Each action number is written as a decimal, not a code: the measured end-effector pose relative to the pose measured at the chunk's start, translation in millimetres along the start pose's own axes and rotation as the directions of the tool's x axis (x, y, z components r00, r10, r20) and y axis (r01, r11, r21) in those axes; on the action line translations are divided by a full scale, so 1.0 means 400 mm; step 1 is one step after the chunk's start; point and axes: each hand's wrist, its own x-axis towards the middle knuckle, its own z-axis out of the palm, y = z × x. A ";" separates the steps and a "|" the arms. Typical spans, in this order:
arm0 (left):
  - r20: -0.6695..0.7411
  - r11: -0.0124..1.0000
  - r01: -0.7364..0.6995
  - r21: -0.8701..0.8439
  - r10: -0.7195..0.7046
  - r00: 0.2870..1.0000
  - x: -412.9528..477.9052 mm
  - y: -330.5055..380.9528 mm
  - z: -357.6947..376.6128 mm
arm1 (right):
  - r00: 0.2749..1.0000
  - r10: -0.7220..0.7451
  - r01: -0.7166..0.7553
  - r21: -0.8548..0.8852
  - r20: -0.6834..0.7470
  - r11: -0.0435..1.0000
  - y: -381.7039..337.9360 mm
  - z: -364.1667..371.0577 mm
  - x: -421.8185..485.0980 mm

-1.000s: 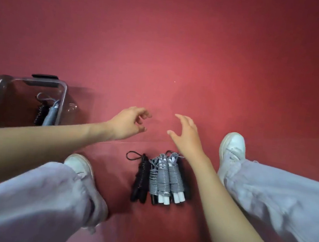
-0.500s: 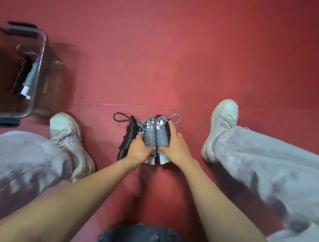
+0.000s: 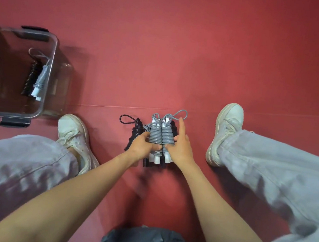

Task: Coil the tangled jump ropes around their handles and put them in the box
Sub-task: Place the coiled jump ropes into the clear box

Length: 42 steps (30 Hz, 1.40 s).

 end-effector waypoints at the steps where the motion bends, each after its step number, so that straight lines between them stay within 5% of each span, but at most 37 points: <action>1: 0.008 1.000 -0.015 -0.012 0.016 1.000 -0.005 0.012 -0.011 | 1.000 -0.020 0.021 0.017 -0.018 1.000 -0.015 -0.009 -0.004; 6: -0.030 0.975 -0.220 -0.044 0.218 0.975 -0.055 0.190 -0.099 | 0.971 -0.167 0.195 0.159 -0.171 0.968 -0.179 -0.081 0.004; 13: -0.080 0.858 -0.507 0.085 0.513 0.855 -0.172 0.472 -0.377 | 0.882 -0.413 0.462 0.234 -0.227 0.856 -0.545 -0.117 0.042; 19: -0.069 0.820 -0.571 -0.013 0.569 0.819 -0.219 0.542 -0.650 | 0.792 -0.579 0.610 0.304 -0.195 0.732 -0.784 0.057 0.108; 25: -0.322 0.821 -0.552 0.148 0.568 0.758 -0.174 0.418 -0.848 | 0.819 -0.573 0.555 0.303 -0.037 0.774 -0.908 0.276 0.166; 31: -0.606 0.886 -0.433 0.163 0.436 0.665 -0.086 0.256 -0.905 | 0.826 -0.558 0.547 0.122 0.081 0.828 -0.914 0.440 0.194; 35: -0.609 0.935 -0.296 0.193 0.351 0.711 -0.020 0.159 -0.921 | 0.850 -0.490 0.513 -0.096 0.191 0.853 -0.915 0.504 0.209; 42: -0.645 0.961 -0.209 0.183 0.278 0.712 0.051 0.095 -0.963 | 0.892 -0.365 0.452 -0.488 0.268 0.747 -0.947 0.586 0.222</action>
